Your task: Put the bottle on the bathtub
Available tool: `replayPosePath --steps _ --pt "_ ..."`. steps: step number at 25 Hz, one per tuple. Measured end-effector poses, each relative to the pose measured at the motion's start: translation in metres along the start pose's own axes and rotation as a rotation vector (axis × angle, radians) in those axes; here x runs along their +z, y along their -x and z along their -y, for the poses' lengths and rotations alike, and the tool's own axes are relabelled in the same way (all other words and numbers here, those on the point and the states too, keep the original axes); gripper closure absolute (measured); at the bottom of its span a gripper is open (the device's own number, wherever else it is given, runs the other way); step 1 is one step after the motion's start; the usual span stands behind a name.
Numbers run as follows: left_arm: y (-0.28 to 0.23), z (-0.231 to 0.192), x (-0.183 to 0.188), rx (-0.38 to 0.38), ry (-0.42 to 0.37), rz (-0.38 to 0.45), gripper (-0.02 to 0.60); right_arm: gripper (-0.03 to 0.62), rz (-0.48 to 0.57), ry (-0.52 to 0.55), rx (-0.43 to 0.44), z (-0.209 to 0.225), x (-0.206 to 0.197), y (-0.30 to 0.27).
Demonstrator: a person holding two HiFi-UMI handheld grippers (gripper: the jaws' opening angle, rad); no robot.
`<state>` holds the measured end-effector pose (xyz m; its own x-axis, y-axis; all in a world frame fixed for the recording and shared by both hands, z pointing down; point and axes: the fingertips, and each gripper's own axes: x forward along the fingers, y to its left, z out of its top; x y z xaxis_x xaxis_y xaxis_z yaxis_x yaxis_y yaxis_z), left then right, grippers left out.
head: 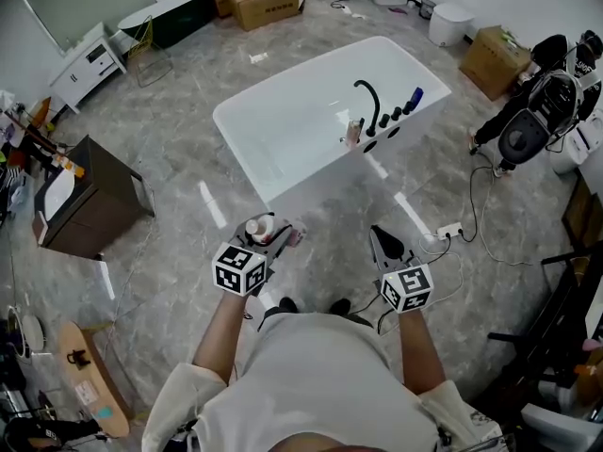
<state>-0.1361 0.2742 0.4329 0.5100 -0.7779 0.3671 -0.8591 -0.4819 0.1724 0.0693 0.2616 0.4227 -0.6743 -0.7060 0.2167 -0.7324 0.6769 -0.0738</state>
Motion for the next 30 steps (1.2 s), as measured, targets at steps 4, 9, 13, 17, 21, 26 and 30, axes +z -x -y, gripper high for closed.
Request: replayPosePath --steps 4,9,13,17,21,26,30 --pt "-0.004 0.011 -0.002 0.001 -0.005 -0.004 0.367 0.563 -0.005 0.001 0.008 0.006 -0.006 0.009" --pt "-0.015 0.026 -0.003 0.001 -0.009 -0.003 0.367 0.563 0.004 -0.019 0.020 0.018 -0.013 0.023" --pt "-0.027 0.040 -0.003 0.003 -0.003 -0.004 0.367 0.563 0.000 -0.018 0.030 0.031 -0.019 0.033" --pt "-0.037 0.051 -0.006 0.012 0.007 -0.005 0.367 0.563 -0.032 -0.021 0.015 0.048 -0.031 0.040" --pt "-0.044 0.054 -0.008 0.024 0.012 -0.001 0.367 0.563 -0.051 -0.034 0.022 0.059 -0.042 0.043" --pt "-0.052 0.056 -0.015 0.042 0.027 -0.014 0.367 0.563 -0.076 -0.049 0.024 0.071 -0.055 0.046" --pt "-0.059 0.054 -0.013 0.048 0.027 -0.021 0.367 0.563 -0.076 -0.065 0.026 0.081 -0.056 0.042"
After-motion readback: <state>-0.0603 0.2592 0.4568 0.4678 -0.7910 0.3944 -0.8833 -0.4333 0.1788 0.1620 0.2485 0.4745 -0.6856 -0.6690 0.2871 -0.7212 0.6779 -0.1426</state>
